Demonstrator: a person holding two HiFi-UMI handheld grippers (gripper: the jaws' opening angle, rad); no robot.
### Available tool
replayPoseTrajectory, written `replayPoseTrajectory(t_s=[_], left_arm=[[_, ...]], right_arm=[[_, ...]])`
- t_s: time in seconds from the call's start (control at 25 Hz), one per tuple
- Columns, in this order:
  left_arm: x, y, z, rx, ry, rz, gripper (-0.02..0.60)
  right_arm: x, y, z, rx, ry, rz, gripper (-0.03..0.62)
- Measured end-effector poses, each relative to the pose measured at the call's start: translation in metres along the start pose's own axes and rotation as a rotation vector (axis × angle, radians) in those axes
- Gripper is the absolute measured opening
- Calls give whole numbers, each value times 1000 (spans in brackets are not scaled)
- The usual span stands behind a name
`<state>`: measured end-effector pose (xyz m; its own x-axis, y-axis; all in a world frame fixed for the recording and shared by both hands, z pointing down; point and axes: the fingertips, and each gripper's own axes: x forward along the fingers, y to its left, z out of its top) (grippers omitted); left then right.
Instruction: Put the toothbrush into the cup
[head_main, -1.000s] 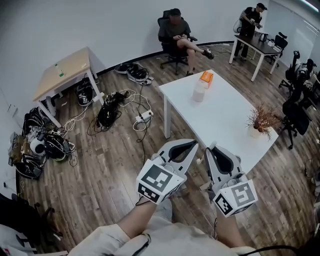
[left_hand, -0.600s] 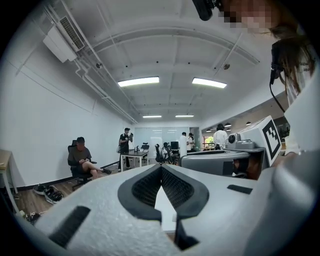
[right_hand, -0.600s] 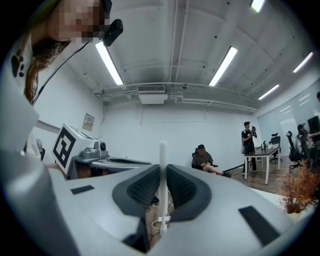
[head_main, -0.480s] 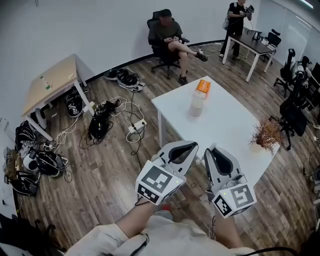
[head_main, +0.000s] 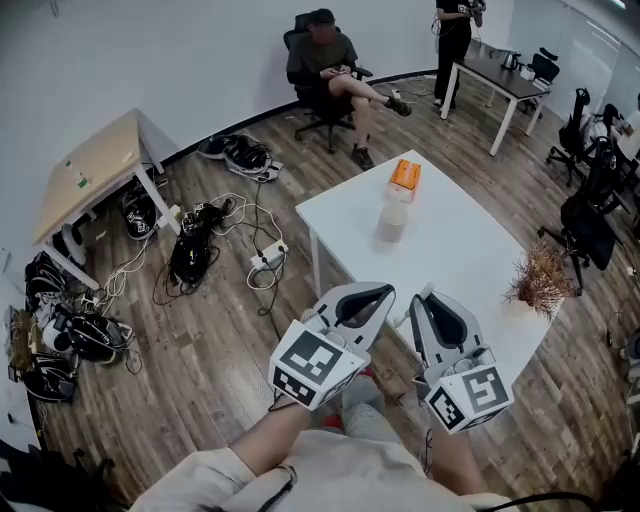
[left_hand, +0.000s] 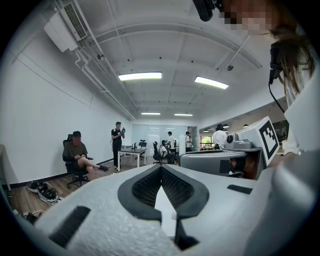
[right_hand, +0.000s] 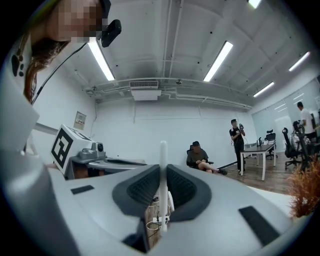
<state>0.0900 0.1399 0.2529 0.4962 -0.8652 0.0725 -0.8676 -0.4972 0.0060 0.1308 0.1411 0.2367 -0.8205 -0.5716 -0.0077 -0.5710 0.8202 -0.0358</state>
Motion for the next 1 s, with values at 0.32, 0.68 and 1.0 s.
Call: replayPoseTrajectory(t_s=[0.32, 0.68, 1.0], left_arm=[[38, 47, -3, -27, 0, 14, 6], [76, 108, -2, -40, 0, 75, 6], [83, 158, 1, -39, 12, 192, 6]], right_arm=[[52, -32, -4, 1, 19, 22, 55], [118, -67, -15, -4, 45, 91, 55], [164, -82, -21, 13, 57, 187, 55]])
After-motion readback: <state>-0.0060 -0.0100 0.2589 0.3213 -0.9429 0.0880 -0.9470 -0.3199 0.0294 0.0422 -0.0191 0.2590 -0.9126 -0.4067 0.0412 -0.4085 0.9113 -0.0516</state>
